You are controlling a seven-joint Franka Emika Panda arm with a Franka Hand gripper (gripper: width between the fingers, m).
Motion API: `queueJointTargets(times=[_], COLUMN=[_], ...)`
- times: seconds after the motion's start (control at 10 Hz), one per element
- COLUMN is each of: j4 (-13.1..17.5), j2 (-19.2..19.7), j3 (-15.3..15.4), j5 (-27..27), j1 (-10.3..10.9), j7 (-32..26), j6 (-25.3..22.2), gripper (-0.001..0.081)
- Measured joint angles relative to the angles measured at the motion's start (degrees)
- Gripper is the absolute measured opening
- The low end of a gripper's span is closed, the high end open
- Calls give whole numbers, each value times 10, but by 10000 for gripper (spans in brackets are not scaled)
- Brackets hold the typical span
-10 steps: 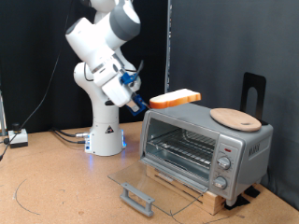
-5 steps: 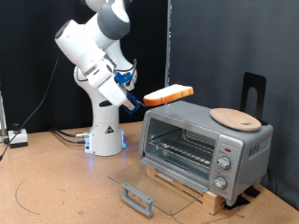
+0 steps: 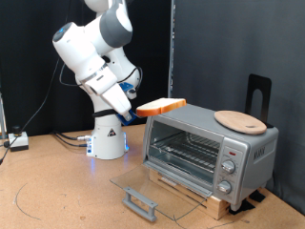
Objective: Make a piece of toast with the oven
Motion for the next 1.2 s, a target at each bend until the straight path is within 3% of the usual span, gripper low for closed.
queueJointTargets(times=[0.4, 0.7, 1.2], j4=[-8, -6, -3], j2=[4, 39, 93], j3=[-1, -1, 5], j5=[-22, -68, -84], j1=[-2, -9, -9], j7=[-49, -52, -62], j6=[6, 50, 102], gripper=[396, 396, 396])
